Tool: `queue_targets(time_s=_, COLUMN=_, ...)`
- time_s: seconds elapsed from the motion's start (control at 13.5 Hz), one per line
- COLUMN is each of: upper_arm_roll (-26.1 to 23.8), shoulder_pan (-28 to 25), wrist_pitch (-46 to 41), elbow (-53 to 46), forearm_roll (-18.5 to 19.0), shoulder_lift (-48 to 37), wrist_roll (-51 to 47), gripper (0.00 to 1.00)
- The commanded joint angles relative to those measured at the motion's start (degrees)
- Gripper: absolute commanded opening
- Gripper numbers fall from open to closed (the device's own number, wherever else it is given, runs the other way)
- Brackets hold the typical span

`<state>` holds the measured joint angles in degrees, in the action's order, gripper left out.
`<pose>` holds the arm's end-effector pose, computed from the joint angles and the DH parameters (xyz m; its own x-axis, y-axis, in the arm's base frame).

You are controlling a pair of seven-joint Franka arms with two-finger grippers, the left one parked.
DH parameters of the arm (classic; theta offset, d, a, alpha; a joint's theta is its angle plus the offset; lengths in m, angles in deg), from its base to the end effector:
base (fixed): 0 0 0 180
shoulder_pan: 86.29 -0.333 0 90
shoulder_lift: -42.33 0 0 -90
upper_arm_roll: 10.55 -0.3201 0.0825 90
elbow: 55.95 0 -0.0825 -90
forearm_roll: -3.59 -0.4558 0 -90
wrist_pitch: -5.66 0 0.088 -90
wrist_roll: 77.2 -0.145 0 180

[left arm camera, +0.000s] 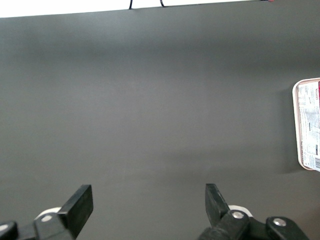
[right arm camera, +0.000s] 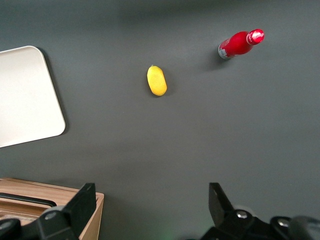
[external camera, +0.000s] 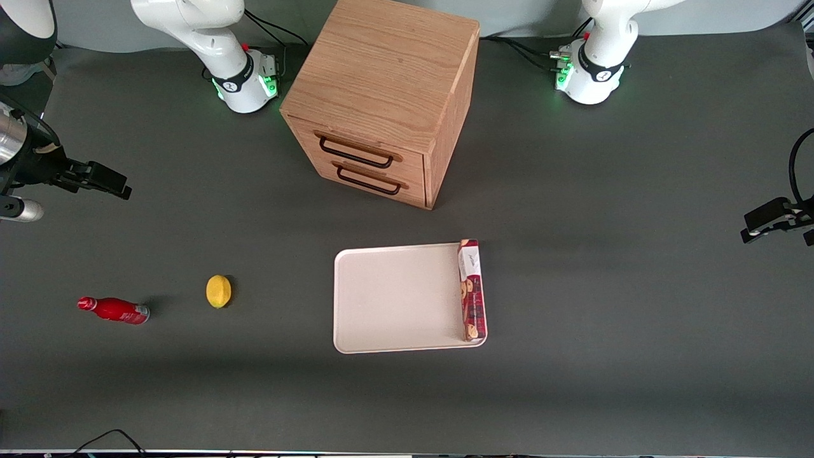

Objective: Place coke bottle on tray
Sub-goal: 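Move the right gripper down toward the red Coca-Cola bottle, then close the right gripper around the bottle's cap end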

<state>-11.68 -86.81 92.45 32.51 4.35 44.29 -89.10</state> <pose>0.6282 0.0159 0.5790 0.9821 -0.1787 -0.0593 -0.1775 -0.9838 0.0254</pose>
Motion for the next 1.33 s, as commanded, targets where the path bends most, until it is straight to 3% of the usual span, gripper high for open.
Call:
queue_targets(time_s=0.0, upper_arm_roll=1.22, shoulder_pan=-0.80, wrist_pitch=-0.04, elbow=-0.75, forearm_roll=-1.45, shoulder_lift=-0.38, wrist_roll=0.56, gripper=1.00)
queue_targets(time_s=0.3, upper_arm_roll=2.62, shoulder_pan=-0.71, wrist_pitch=0.05, elbow=-1.10, forearm_roll=-1.12, shoulder_lift=0.49, wrist_roll=1.61, gripper=1.00)
queue_targets(time_s=0.67, upper_arm_roll=12.01, shoulder_pan=-0.80, wrist_pitch=2.15, elbow=-8.81, forearm_roll=-0.94, shoulder_lift=10.58, wrist_roll=23.47, gripper=1.00)
queue_targets(time_s=0.96, upper_arm_roll=17.39, shoulder_pan=-0.54, wrist_pitch=17.49, elbow=-12.17, forearm_roll=-1.73, shoulder_lift=23.14, wrist_roll=35.70, gripper=1.00)
queue_targets(time_s=1.26, upper_arm_roll=18.98, shoulder_pan=0.08, wrist_pitch=27.36, elbow=-12.09, forearm_roll=-9.36, shoulder_lift=32.65, wrist_roll=39.74, gripper=1.00)
